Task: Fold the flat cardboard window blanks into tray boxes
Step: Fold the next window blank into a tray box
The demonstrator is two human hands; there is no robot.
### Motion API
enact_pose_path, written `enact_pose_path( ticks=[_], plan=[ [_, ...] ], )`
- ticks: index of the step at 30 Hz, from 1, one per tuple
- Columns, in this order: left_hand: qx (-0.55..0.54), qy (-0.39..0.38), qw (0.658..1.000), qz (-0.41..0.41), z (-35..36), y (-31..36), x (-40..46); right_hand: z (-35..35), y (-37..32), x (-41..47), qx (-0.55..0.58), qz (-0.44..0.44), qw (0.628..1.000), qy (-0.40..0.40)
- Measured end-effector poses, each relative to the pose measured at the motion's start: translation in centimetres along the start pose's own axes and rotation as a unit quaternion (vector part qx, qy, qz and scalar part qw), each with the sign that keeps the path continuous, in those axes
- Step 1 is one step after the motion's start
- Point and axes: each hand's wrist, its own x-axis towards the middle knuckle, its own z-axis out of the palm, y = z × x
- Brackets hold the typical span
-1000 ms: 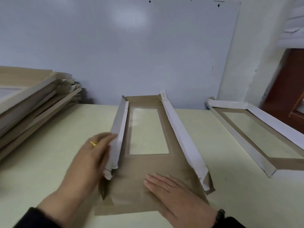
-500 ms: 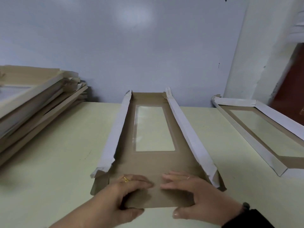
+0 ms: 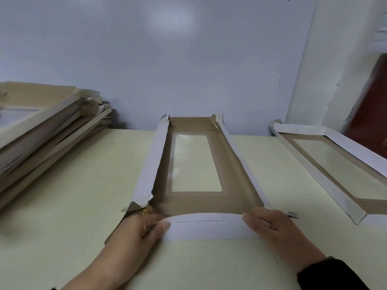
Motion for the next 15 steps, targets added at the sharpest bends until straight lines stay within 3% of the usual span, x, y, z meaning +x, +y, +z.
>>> enact_pose_path(
  ticks=[7, 10, 12, 15],
  plan=[
    [0.165, 0.055, 0.985, 0.018, 0.7, 1.5, 0.3, 1.1, 0.0, 0.4, -0.09, 0.004, 0.995, 0.05],
    [0.218, 0.029, 0.975, 0.039, 0.7, 1.4, 0.4, 1.3, 0.1, 0.6, -0.185, 0.001, 0.982, 0.028],
    [0.251, 0.018, 0.965, 0.068, 0.8, 1.4, 0.5, 1.7, -0.4, 0.6, -0.246, -0.037, 0.968, 0.024],
    [0.216, -0.012, 0.965, 0.151, 1.6, 1.6, 0.8, 2.8, -1.9, 0.6, -0.302, -0.141, 0.943, -0.001]
  ],
)
